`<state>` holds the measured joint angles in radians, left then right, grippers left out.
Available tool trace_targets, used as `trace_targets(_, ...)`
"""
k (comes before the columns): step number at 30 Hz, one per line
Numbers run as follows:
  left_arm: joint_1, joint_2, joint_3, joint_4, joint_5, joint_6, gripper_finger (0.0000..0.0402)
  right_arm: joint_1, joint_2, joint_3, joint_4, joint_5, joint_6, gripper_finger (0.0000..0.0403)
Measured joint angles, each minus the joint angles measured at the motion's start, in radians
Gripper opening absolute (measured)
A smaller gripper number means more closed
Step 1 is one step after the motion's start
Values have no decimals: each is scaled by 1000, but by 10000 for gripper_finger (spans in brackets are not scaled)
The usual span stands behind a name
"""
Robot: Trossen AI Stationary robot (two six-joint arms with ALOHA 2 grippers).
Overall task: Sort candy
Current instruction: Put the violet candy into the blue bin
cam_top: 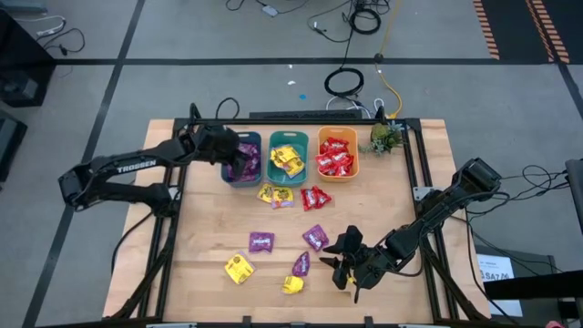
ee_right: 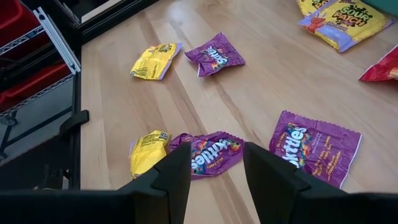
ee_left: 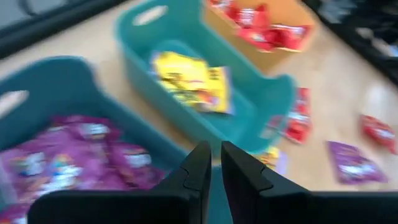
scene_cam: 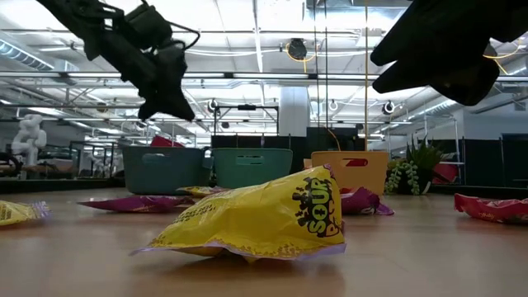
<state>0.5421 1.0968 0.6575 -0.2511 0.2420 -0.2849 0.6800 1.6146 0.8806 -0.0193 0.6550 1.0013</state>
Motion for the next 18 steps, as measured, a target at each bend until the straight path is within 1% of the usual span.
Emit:
trace_targets(6,-137,-65,1,1,3,-110,47,0,0,0,0,-1,-16,139)
trace_targets(9,-238,-89,1,2,-72,-166,48,1,0,0,1,-2,-15,139)
trace_targets(14,-447,-105,1,2,-211,-237,48,2,0,0,1,-6,-15,139)
trace_targets(16,-530,-105,1,5,-251,-259,48,2,0,0,1,-6,-15,139)
trace_targets(18,-599,-102,1,22,-266,-260,48,2,0,0,1,-6,-15,139)
